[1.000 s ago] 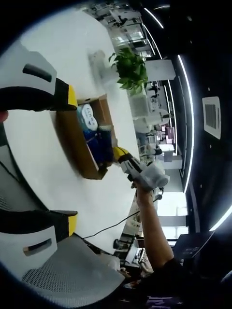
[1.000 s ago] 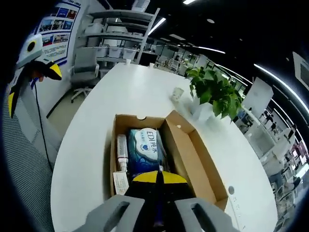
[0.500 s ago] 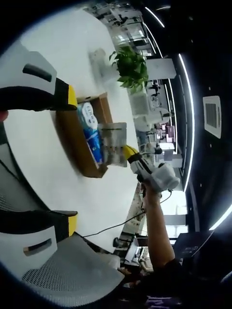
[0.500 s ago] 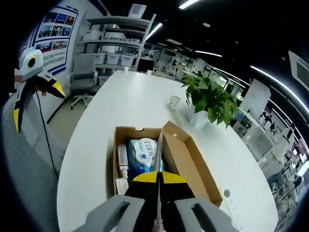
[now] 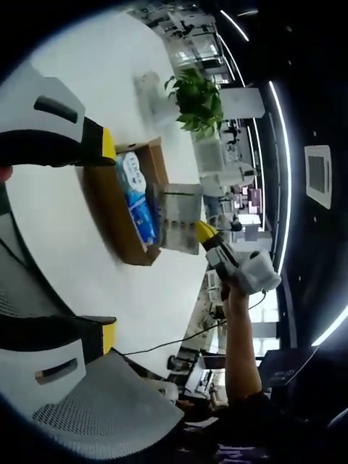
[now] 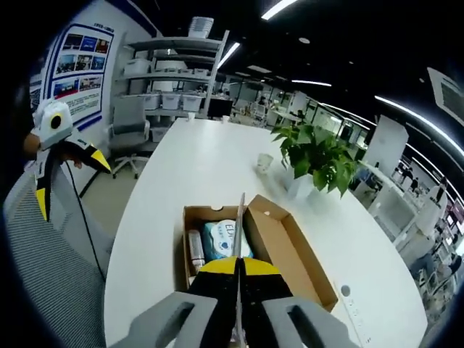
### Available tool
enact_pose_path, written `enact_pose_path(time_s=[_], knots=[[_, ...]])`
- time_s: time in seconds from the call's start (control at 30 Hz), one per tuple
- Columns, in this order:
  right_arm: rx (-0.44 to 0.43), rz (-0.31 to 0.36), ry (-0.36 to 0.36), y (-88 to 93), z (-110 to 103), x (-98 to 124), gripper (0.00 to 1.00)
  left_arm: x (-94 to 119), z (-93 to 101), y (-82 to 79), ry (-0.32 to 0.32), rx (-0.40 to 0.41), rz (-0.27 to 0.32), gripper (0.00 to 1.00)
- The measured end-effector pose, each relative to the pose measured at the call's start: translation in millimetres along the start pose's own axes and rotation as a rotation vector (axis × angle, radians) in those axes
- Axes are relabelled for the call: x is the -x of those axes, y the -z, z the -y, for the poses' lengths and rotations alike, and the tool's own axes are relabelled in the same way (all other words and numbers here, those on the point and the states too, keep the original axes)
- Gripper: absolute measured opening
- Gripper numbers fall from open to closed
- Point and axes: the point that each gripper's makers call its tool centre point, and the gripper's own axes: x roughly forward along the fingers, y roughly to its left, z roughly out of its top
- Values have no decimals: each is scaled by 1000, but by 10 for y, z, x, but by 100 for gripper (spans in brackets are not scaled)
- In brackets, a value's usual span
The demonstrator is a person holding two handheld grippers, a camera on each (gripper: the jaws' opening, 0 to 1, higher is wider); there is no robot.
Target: Operate the shoe box by opening the lid, removing the specified soft item, and placing it in the target area until the item is outside and the box remains undamaged.
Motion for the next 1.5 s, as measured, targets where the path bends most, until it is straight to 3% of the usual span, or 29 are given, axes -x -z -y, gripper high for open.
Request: enact_pose_path(time_s=[0.7,1.5], knots=[[-1,-16,8,133,76,436,0,-4,24,2,14,6,0,82],[-78,-51,111,823,448,1021,0,-3,-33,50,-37,-42,-34,95]])
